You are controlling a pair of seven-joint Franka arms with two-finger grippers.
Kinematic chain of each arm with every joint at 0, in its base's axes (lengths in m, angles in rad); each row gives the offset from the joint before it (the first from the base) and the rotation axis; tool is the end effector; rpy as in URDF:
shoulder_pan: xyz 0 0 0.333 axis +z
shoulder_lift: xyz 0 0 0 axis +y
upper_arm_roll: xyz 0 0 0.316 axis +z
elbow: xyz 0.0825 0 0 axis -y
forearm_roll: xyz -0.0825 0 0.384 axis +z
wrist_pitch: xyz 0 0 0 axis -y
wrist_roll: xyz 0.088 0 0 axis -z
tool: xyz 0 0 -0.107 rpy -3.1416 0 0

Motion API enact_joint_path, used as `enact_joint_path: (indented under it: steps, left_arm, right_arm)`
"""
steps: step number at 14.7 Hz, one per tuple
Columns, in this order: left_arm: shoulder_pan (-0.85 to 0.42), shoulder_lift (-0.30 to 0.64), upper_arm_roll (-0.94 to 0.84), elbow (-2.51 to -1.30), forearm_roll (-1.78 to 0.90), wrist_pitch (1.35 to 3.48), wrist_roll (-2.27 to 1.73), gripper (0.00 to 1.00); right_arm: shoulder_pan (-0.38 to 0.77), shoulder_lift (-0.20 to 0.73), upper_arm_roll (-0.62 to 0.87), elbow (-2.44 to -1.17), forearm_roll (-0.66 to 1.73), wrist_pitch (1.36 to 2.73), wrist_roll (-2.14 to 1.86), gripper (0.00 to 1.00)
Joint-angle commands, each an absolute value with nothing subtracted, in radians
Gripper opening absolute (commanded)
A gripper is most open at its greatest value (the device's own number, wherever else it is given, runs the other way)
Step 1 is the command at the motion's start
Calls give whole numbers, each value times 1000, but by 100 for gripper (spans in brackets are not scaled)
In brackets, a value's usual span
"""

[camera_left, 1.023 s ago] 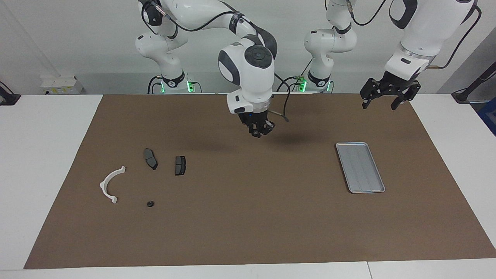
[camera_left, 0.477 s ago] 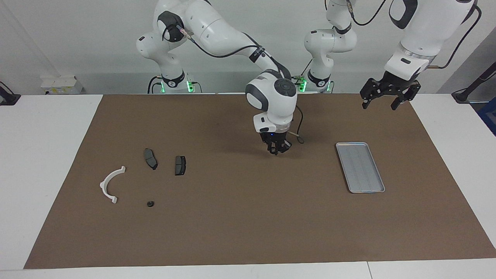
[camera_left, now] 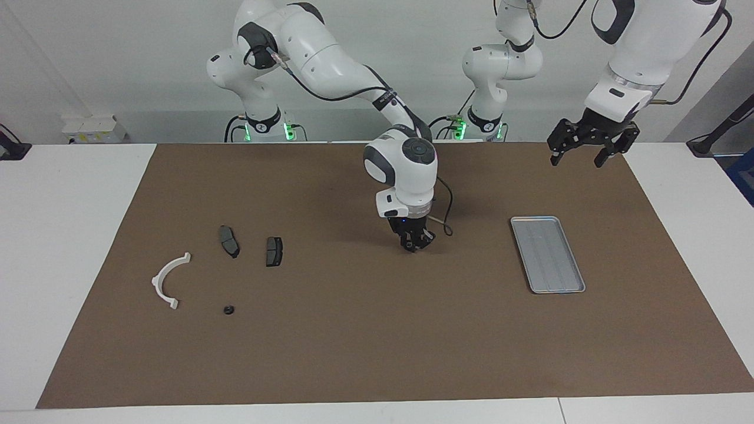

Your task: Pick bearing gear from pile to tray

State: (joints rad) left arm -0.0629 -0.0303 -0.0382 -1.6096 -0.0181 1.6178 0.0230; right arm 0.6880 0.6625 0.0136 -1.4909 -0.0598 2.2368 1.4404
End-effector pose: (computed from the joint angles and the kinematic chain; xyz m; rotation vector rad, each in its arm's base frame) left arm 0.5466 -0.0577 0.6271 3.1166 -0.1929 0.0590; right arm 0.5538 0.4634 0.2898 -2.8946 1.0682 -0.1164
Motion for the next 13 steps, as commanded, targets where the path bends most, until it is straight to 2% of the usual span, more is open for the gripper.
enact_joint_path:
  steps: [1,3,4,5,8,11,13]
  left_arm:
    - [-67,-51,-32,-1634,-29,1621,17,100]
    - [-69,-57,-31,-1634,-29,1592,15,100]
    - [-58,-61,-29,-1634,-28,1582,14,100]
    - [-58,-66,-26,-1629,-29,1582,12,100]
    - [-58,-74,-25,-1632,-29,1580,14,100]
    - [-72,-75,-26,-1638,-26,1575,-33,100]
    - [-116,-110,-47,-1727,-18,1621,-115,100]
  right_arm:
    - [669,634,21,-1540,-72,2267,1413,0]
    - [663,634,21,-1536,-72,2258,1411,0]
    - [660,634,20,-1531,-72,2250,1411,19]
    - [652,629,20,-1520,-72,2226,1410,99]
    - [623,623,14,-1415,-66,2048,1372,100]
    - [510,559,34,-1384,-52,1916,1191,100]
    - [434,508,35,-1385,-29,1866,969,100]
